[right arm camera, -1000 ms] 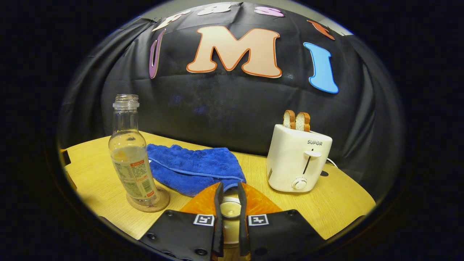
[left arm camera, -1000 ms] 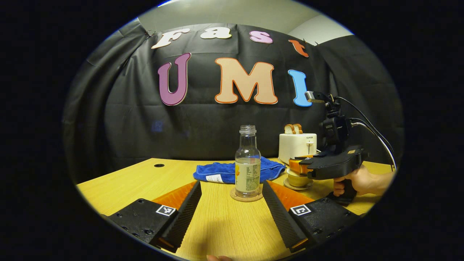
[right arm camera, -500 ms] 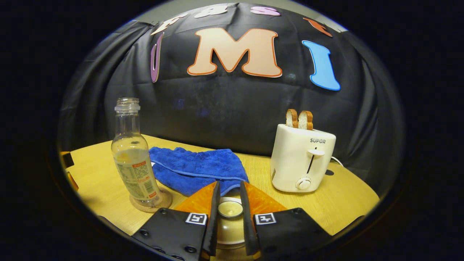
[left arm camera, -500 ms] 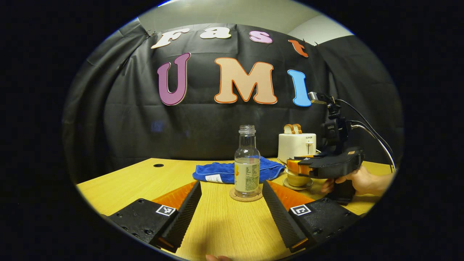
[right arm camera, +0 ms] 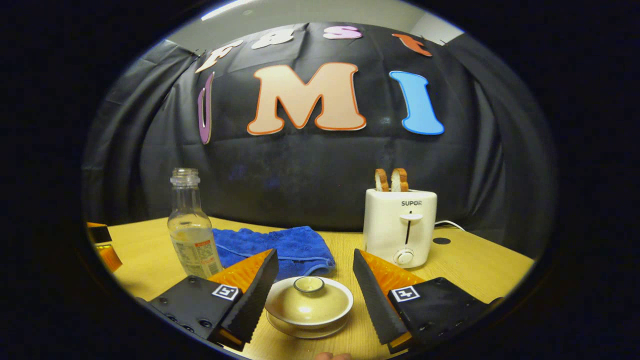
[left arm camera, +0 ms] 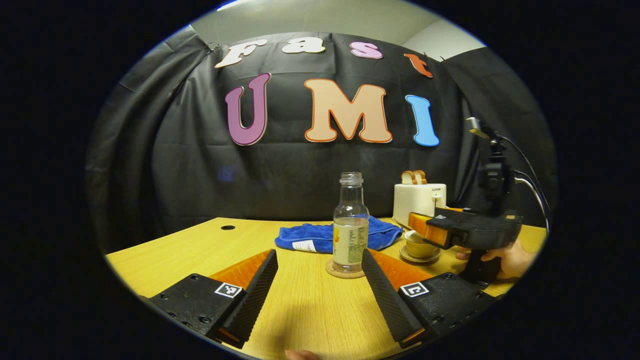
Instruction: Open the teacup lid with one hand, grasp the water bottle and pour water into the teacup with the other hand; after pouring, place the water bottle on the coaster and then close the teacup lid.
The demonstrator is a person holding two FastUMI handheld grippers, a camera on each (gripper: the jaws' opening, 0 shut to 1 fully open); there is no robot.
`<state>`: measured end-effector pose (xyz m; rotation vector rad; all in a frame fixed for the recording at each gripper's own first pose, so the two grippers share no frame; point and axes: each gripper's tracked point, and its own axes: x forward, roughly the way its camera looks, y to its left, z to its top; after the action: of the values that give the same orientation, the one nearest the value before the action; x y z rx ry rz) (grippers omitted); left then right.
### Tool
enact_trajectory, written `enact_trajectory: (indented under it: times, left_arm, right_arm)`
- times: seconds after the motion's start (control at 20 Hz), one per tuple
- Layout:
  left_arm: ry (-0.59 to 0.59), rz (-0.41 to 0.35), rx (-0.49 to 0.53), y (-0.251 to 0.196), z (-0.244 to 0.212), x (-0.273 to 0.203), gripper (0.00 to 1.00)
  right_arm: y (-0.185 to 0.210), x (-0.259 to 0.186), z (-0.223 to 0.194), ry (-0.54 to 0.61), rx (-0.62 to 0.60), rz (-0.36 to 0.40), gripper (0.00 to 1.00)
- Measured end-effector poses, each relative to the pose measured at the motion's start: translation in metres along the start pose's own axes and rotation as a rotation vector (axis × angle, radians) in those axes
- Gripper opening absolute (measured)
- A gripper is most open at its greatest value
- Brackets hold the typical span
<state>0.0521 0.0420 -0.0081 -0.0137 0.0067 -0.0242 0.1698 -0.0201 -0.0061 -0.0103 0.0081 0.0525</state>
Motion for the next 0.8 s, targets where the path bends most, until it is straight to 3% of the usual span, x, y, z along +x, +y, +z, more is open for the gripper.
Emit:
enact_trajectory:
  times: [0.1,0.2,0.25,0.4,0.45,0.6,0.65,0.8]
  left_arm:
    - [0.0,0.011,0.0,0.001,0.0,0.0,0.98]
    - [0.0,0.029,0.0,0.004,0.001,0.0,0.98]
    - [0.001,0.04,0.0,0.005,0.0,-0.002,0.98]
    - [0.003,0.067,0.002,0.003,0.001,-0.01,0.98]
    - [0.001,0.07,0.003,0.0,0.001,-0.014,1.0]
    - [0.001,0.085,0.003,-0.01,0.002,-0.032,0.98]
    - [-0.001,0.09,0.005,-0.014,0.003,-0.039,0.98]
    - [-0.001,0.102,0.006,-0.025,0.004,-0.058,0.98]
  right_arm:
    - [-0.002,-0.016,0.001,0.006,0.001,-0.005,0.87]
    - [-0.005,-0.034,0.002,0.005,0.002,-0.026,0.96]
    - [-0.006,-0.045,0.004,0.0,0.004,-0.032,0.88]
    - [-0.011,-0.081,0.006,-0.006,0.004,-0.073,0.93]
    - [-0.011,-0.092,0.006,-0.003,0.003,-0.083,0.89]
    - [-0.013,-0.125,0.007,-0.006,0.004,-0.102,0.96]
    - [-0.015,-0.134,0.008,-0.007,0.003,-0.111,0.92]
    - [-0.013,-0.162,0.009,-0.006,0.004,-0.113,0.95]
